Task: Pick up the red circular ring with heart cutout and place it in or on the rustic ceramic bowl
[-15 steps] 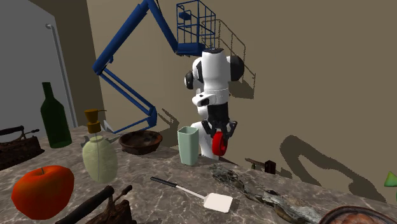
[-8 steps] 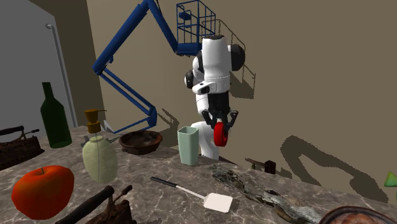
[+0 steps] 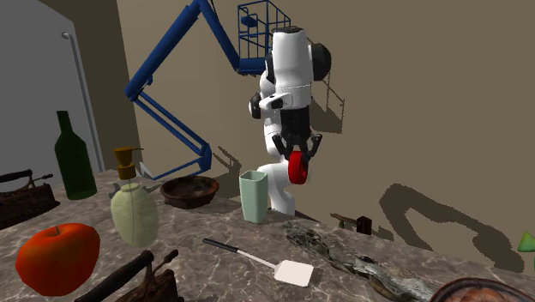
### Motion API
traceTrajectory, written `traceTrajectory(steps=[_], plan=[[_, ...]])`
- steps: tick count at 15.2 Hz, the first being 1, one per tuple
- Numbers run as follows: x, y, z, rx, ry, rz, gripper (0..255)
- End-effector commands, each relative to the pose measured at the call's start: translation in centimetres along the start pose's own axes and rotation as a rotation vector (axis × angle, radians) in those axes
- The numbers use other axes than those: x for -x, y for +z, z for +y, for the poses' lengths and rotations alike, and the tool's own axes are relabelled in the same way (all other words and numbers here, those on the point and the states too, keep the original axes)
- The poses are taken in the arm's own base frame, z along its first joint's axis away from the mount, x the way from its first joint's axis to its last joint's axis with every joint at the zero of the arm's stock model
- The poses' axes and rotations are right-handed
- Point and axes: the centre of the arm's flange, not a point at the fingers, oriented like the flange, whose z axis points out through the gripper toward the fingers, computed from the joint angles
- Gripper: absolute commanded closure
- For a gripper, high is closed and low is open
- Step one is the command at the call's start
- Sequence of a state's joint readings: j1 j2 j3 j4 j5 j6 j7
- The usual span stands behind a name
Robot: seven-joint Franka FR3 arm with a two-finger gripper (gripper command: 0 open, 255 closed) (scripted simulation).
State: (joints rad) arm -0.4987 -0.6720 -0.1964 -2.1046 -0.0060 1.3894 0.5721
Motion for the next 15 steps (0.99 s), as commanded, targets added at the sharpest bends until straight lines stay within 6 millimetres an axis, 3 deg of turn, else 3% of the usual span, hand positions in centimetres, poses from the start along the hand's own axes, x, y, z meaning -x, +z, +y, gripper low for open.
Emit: traceTrajectory(steps=[1, 3, 15], plan=[[0.1, -1.1, -0.1, 0.0, 0.0, 0.0, 255], [0.2, -1.8, -0.2, 0.0, 0.0, 0.0, 255], [-2.1, -3.8, 15.4, 0.0, 0.0, 0.0, 255]])
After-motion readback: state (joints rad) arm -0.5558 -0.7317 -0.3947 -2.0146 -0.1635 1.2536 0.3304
